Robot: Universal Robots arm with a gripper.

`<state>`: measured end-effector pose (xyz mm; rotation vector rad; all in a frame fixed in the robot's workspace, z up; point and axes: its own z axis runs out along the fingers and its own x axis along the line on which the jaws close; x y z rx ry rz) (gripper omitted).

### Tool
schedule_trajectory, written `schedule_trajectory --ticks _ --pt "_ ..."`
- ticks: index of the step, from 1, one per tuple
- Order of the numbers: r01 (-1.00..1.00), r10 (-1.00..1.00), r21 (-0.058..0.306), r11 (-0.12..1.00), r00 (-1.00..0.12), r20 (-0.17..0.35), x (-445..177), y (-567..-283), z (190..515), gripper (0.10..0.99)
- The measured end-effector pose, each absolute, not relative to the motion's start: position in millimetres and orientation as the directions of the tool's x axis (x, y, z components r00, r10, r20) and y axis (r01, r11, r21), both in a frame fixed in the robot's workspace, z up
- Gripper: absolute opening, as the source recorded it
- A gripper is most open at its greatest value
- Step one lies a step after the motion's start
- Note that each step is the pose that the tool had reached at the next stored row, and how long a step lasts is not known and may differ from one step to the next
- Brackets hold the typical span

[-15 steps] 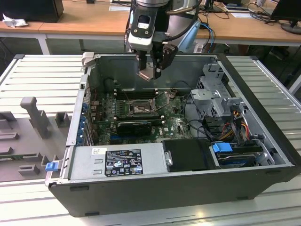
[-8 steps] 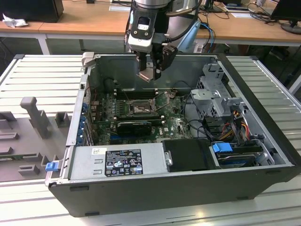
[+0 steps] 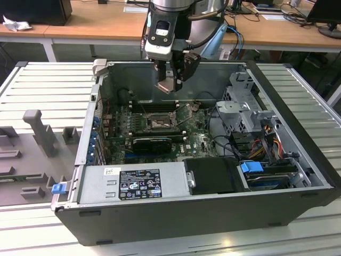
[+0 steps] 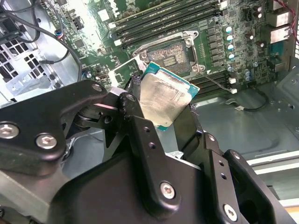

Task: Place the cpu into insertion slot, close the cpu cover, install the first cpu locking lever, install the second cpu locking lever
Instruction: 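Place the cpu into insertion slot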

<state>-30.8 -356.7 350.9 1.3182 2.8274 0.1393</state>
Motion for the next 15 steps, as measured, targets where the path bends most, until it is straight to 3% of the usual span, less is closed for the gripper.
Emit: schedule_trajectory --ticks 6,15 --pt "0.795 0.796 0.089 0.601 -0.604 0.021 -30.9 -356.7 349.8 0.525" --pt "0.885 0.887 0.089 0.457 -0.461 0.021 -30.8 -356.7 348.1 0.525"
